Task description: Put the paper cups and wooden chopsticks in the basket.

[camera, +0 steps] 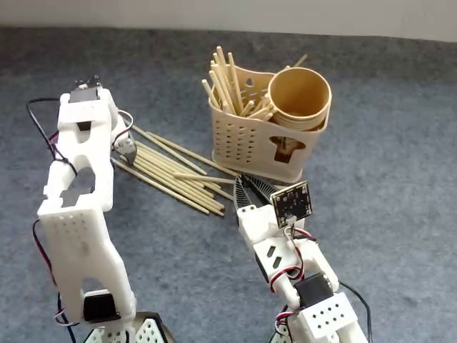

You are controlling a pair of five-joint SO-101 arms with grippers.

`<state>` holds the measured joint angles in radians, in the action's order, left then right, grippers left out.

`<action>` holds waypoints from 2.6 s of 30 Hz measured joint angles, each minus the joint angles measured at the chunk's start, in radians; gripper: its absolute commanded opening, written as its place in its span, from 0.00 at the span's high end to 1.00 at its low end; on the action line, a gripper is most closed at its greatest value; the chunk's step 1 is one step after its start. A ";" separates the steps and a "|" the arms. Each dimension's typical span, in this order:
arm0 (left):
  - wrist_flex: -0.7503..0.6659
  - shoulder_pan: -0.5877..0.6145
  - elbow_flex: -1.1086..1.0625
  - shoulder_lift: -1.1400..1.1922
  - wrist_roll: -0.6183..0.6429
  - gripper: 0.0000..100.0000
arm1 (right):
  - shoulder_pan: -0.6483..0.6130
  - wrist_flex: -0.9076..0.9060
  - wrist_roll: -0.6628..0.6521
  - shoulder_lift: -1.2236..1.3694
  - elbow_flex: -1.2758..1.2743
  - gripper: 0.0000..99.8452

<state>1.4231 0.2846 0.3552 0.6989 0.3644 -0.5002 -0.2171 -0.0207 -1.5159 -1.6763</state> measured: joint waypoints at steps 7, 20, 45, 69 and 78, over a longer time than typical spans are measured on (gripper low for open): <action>0.055 -0.003 -0.002 0.026 -0.064 0.99 | 0.000 0.000 0.000 0.000 0.000 0.97; 0.100 0.026 -0.009 0.017 -0.075 0.99 | 0.000 0.000 0.000 0.000 0.000 0.97; 0.103 0.028 -0.057 -0.684 -0.028 0.99 | 0.000 0.000 0.000 0.000 0.000 0.97; -0.687 -0.334 -0.057 -0.971 0.080 0.99 | 0.000 0.000 0.000 0.000 0.000 0.97; -0.773 -0.506 -0.057 -0.973 -0.032 0.99 | 0.000 0.000 -0.006 0.000 0.000 0.97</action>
<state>0.6498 -0.2217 0.2984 -0.2739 0.3322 -0.5002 -0.2171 -0.0269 -1.5159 -1.6763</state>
